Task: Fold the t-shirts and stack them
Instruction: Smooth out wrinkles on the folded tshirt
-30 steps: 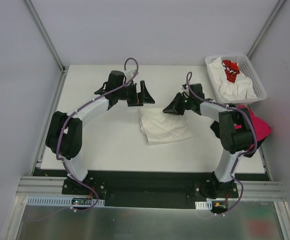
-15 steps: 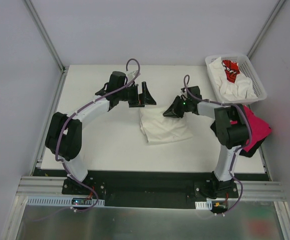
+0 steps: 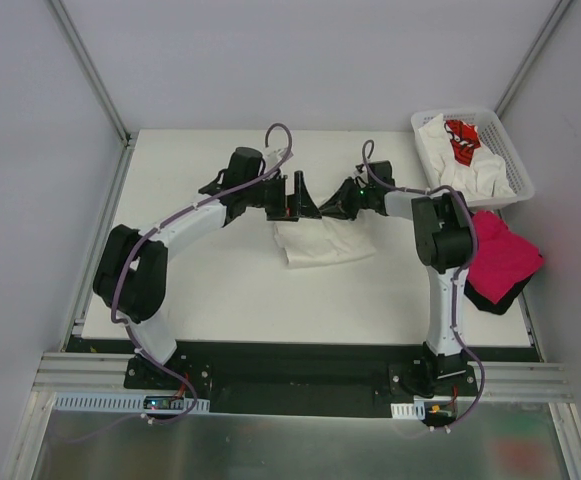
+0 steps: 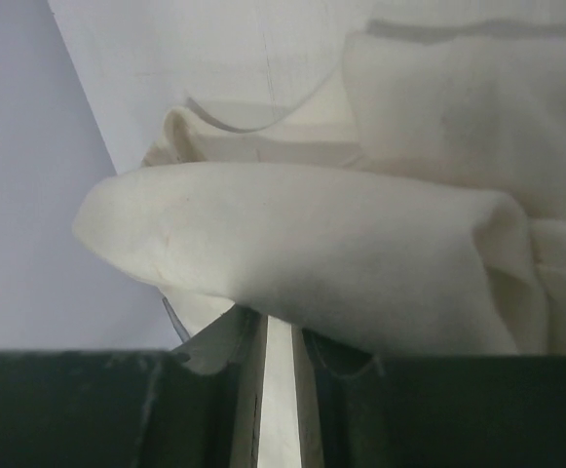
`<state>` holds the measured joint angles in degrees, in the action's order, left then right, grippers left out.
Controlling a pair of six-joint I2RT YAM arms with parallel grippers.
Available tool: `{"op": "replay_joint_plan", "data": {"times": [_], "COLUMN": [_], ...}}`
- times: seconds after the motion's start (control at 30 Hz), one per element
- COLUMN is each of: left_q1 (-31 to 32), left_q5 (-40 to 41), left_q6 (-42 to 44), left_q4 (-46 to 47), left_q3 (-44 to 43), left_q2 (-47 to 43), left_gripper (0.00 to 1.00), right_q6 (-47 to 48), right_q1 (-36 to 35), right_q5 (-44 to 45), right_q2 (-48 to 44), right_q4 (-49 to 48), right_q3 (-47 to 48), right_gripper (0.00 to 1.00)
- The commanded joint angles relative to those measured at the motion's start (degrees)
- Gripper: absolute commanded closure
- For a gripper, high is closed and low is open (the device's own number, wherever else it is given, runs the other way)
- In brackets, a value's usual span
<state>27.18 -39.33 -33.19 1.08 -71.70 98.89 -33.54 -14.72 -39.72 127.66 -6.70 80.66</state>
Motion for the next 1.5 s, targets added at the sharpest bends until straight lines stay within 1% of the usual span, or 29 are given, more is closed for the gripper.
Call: {"op": "replay_joint_plan", "data": {"times": [0.0,0.07,0.13,0.23,0.37,0.5,0.7,0.73,0.83,0.9,1.03,1.13,1.2,1.3,1.33,1.47], "left_q1": [1.2,1.2,1.2,1.2,1.2,1.2,1.2,1.2,1.1,0.8,0.5,0.2,0.2,-0.1,-0.3,-1.2], "left_q5": [-1.9,-1.5,-1.5,-1.7,-2.2,-2.1,-1.2,-1.0,-0.2,-0.4,-0.1,0.2,0.8,1.5,1.7,3.2], "left_q6": [1.8,2.0,2.1,2.2,1.9,2.0,1.6,1.6,2.1,2.2,2.1,1.4,0.8,0.8,0.9,0.5], "left_q4": [1.4,1.4,1.4,1.4,1.4,2.2,3.7,4.1,4.7,4.9,5.2,5.6,6.6,7.1,7.3,8.4], "left_q3": [0.1,-0.1,-0.5,-1.9,-3.5,-3.4,-0.8,-0.5,-0.5,-1.9,-2.7,-2.0,-0.7,0.4,0.6,2.3], "left_q2": [0.2,0.5,1.3,3.1,5.3,7.7,10.1,10.1,10.6,12.1,13.8,13.8,13.1,11.6,11.1,10.6], "left_gripper": [0.01,0.01,0.01,0.01,0.01,0.01,0.01,0.01,0.01,0.01,0.01,0.01,0.01,0.01,0.01,0.01], "right_q6": [-1.7,-1.7,-0.8,-0.6,-0.9,-0.7,-0.8,-1.3,-2.1,-3.1,-3.9,-3.7,-4.0,-5.5,-5.9,-5.9], "right_q1": [1.9,2.2,2.2,2.5,3.1,2.9,0.1,-0.4,-2.2,-3.8,-3.6,-3.5,-3.6,-3.7,-3.8,-4.2], "right_q5": [0.8,0.3,1.1,0.7,-0.4,-2.6,-1.4,-1.4,-1.4,-2.2,-1.9,-1.7,-3.2,-3.3,-3.3,-2.3], "right_q2": [2.3,0.1,-4.4,-8.7,-11.6,-14.1,-20.7,-21.0,-21.3,-19.7,-18.0,-16.7,-16.6,-19.4,-21.9,-27.4], "right_q4": [-1.7,-2.2,-2.3,-1.6,-0.4,-0.1,-3.1,-5.0,-6.6,-8.4,-9.0,-9.4,-9.9,-10.4,-10.2,-7.6], "right_q3": [0.3,-1.5,-4.0,-4.3,-3.1,-4.8,-17.2,-18.8,-22.1,-24.7,-27.6,-28.0,-27.4,-26.3,-25.9,-23.5], "right_gripper": [0.81,0.81,0.81,0.81,0.81,0.81,0.8,0.81,0.81,0.81,0.81,0.81,0.81,0.81,0.81,0.81]}}
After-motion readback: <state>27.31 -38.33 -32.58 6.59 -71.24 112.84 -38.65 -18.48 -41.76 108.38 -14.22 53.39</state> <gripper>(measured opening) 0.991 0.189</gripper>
